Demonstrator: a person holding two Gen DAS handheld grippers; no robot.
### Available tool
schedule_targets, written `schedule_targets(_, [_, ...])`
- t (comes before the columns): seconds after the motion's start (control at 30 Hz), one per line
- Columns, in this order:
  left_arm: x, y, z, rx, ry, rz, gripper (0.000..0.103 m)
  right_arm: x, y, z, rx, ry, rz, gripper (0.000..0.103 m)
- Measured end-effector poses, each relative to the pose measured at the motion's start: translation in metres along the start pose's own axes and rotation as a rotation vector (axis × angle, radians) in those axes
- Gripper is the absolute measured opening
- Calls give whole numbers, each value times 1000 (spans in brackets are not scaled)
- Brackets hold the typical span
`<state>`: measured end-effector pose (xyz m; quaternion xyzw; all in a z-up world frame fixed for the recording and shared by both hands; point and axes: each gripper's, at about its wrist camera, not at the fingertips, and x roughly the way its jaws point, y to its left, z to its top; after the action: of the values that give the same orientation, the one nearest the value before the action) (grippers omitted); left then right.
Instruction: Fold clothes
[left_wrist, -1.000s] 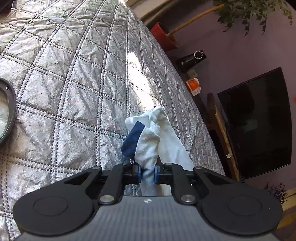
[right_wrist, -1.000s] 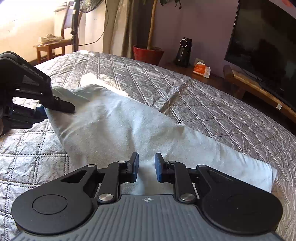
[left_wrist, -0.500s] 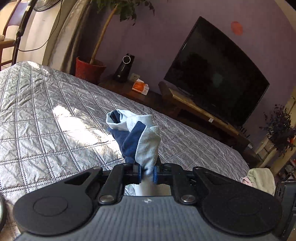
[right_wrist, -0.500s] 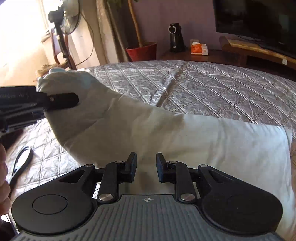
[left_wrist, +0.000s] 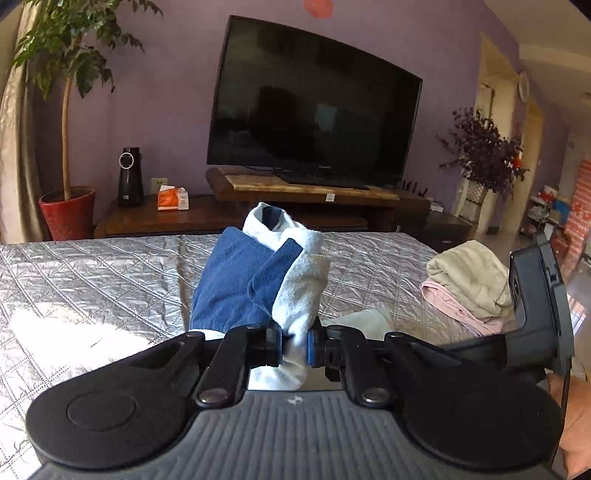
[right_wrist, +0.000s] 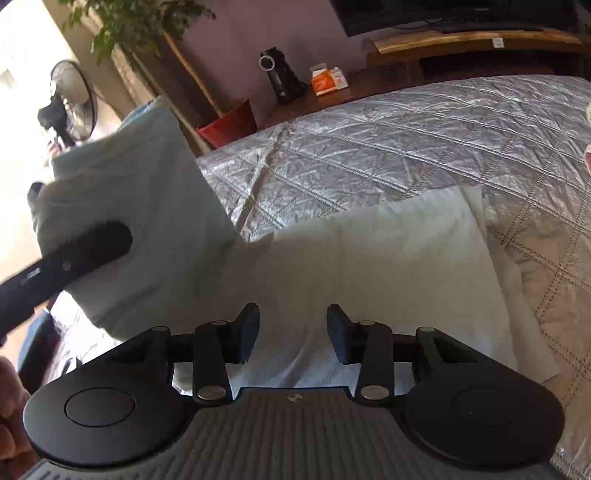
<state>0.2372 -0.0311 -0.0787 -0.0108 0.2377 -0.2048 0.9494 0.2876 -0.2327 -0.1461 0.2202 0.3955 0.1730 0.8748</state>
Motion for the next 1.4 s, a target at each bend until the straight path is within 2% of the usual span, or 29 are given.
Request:
schedule_targets(0.03, [3,-6,-1,20,7,-13,10,-8,-15,4,76,-23,-4,53])
schedule_targets(0.17, [20,-34,-10,101,53,-60,10,-31,-70,2,364,-106,4,53])
schedule_targets(0.23, [29,-44,-15,114,81,-77,10,-41,-87,0,455,-152,-3,53])
schedule_targets(0.5, [62,-72,-22,144,136,-111,10,-46,-108,-3,510,-173,-16,53])
schedule_targets(0.6, [75,-78,-26,156,183,-134,10,-51,-113,-1,522,-181,-19,53])
schedule_targets(0.7, [85,-84,-34,164,224,-145,14,-56,-116,0,514,-203,-39,53])
schedule_targets(0.77, [91,-88,-38,145,237,-166,20,-61,-115,1,493,-224,-55,53])
schedule_targets(0.87, [92,-92,-36,115,223,-214,34,-66,-109,4,439,-247,-85,55])
schedule_targets(1.03, [69,-89,-23,126,168,-283,42,-71,-104,8,384,-262,-93,56])
schedule_targets(1.13, [49,-63,-18,49,127,-247,44,-75,-90,10,301,-287,-98,56])
schedule_targets(1.23, [39,-24,-18,-103,112,-176,47,-78,-66,14,153,-324,-94,56])
schedule_targets(1.33, [49,0,-24,-165,155,-86,46,-61,-39,13,14,-247,-1,56])
schedule_targets(1.4, [57,7,-29,-185,178,-71,45,-51,-26,10,-41,-190,73,56])
